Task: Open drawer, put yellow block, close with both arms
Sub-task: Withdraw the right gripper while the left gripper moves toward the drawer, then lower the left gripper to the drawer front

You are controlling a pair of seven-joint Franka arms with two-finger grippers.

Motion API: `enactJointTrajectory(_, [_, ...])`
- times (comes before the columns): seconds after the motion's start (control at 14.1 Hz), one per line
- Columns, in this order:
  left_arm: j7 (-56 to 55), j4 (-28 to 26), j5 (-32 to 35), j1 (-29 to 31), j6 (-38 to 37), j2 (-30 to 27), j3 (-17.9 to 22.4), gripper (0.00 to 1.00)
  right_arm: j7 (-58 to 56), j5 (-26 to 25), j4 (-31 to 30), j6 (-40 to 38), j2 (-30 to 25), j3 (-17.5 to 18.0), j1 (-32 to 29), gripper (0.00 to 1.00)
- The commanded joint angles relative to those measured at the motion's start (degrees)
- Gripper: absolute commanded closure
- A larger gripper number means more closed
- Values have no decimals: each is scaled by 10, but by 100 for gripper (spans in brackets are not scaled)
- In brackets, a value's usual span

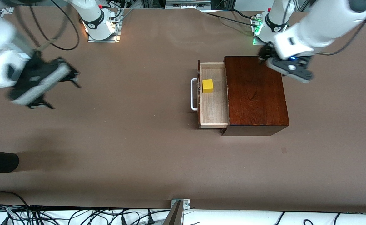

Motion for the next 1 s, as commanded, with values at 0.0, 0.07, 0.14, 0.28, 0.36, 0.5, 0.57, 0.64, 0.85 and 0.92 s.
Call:
enactJointTrajectory(0.0, [20, 7, -49, 2, -3, 35, -48, 0, 59, 38, -113, 6, -68, -18, -23, 0])
enactJointTrajectory(0.07, [19, 8, -57, 0, -3, 50, -74, 0, 95, 33, -149, 15, -90, -18, -30, 0])
enactJointTrajectory(0.14, [19, 25, -58, -7, -2, 74, -98, 0, 117, 29, -192, 29, -121, -18, -32, 0])
enactJointTrajectory(0.28, [19, 84, -58, -35, -3, 158, -127, 0, 133, 6, -297, 83, -191, -15, -34, 0])
enactJointTrajectory(0.36, [26, 104, -53, -60, -2, 192, -129, 0, 140, -10, -335, 106, -213, -14, -33, 0])
enactJointTrajectory(0.5, [54, 133, -11, -118, 29, 243, -128, 0, 165, -23, -355, 120, -214, -14, -30, 0])
enactJointTrajectory(0.57, [77, 144, 32, -143, 63, 260, -128, 0, 201, -33, -358, 120, -210, -13, -28, 0])
enactJointTrajectory(0.64, [104, 145, 56, -158, 98, 273, -129, 0, 228, -51, -363, 121, -208, -8, -27, 0])
enactJointTrajectory(0.85, [218, 141, 102, -189, 202, 313, -127, 0, 260, -61, -363, 121, -202, -2, -27, 0])
enactJointTrajectory(0.92, [276, 140, 125, -191, 222, 331, -128, 0, 274, -61, -362, 122, -200, -2, -27, 0])
